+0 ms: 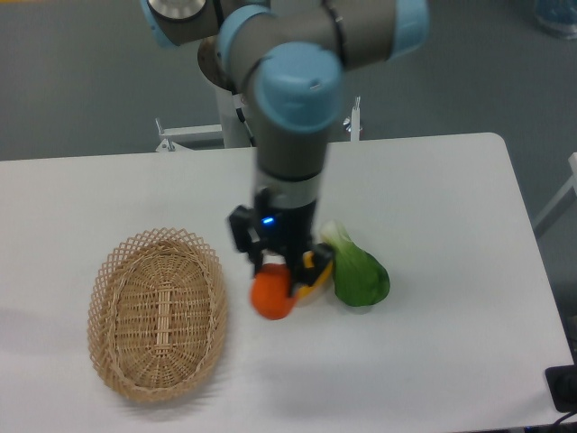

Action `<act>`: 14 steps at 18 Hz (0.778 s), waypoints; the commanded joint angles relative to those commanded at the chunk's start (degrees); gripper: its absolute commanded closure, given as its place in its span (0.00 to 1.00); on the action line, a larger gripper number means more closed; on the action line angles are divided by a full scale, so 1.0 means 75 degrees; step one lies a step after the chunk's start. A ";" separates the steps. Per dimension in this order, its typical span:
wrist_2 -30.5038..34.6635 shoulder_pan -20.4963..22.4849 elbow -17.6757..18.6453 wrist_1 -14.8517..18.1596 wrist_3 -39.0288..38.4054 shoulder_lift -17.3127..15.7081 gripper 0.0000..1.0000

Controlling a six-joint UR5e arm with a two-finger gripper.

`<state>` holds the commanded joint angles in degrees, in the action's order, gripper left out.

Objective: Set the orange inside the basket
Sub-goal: 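Lift the orange in the gripper and carry it over the wicker basket, then lower the orange into the basket and open the gripper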

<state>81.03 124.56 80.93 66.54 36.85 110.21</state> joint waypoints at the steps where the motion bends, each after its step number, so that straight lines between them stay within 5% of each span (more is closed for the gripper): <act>1: 0.0023 -0.0165 0.0025 -0.0152 -0.0212 0.0117 0.45; 7: 0.0129 -0.0951 0.0504 -0.0868 -0.0719 0.0715 0.44; 14: 0.0118 -0.1150 0.0868 -0.0915 -0.0683 0.1161 0.44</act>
<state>81.91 115.93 87.45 59.68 31.73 118.92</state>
